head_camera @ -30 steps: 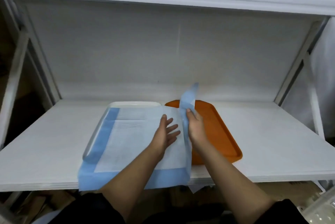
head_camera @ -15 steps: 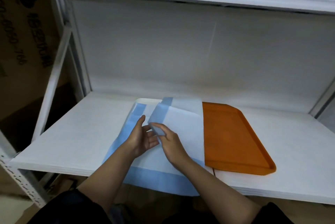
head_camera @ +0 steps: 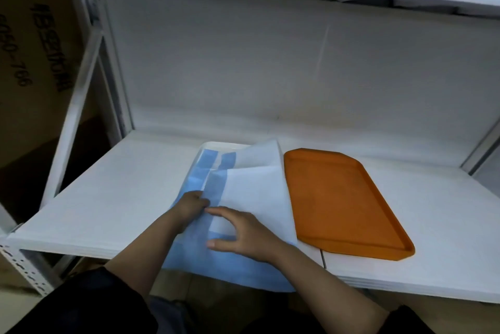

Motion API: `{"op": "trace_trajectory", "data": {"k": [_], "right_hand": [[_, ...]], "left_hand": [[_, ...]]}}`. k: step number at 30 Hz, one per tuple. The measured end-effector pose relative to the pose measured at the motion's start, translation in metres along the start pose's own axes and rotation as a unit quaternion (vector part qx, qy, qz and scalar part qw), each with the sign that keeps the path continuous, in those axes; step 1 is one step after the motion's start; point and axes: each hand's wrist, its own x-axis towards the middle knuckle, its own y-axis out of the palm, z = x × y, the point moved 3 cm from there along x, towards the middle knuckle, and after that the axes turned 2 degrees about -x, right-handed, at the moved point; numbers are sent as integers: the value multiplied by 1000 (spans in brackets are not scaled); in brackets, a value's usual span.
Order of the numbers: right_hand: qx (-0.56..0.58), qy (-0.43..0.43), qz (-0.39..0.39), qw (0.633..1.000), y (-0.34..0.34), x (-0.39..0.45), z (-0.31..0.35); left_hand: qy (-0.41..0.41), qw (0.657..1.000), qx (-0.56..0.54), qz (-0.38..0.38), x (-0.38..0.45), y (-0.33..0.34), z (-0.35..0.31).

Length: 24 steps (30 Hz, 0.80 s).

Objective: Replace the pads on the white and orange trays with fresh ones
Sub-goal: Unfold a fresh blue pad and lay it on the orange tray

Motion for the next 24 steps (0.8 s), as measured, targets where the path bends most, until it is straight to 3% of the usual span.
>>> {"op": "trace_trajectory", "data": {"k": [3, 6, 11, 18, 24], "right_hand": [[-75, 3, -82, 994, -13, 0, -12], [-137, 71, -136, 979, -20, 1, -34], [-215, 217, -80, 949, -10, -7, -75], [-274, 218, -9, 936, 3, -18, -97], [-251, 223, 22, 942, 6, -18, -102]], "left_hand": [[56, 995, 56, -62, 4, -17, -8], [58, 989, 86, -106, 14, -40, -1], [11, 982, 134, -129, 23, -55, 29], [-7, 963, 207, -171, 24, -56, 36], [-25, 946, 279, -165, 19, -61, 37]]}}
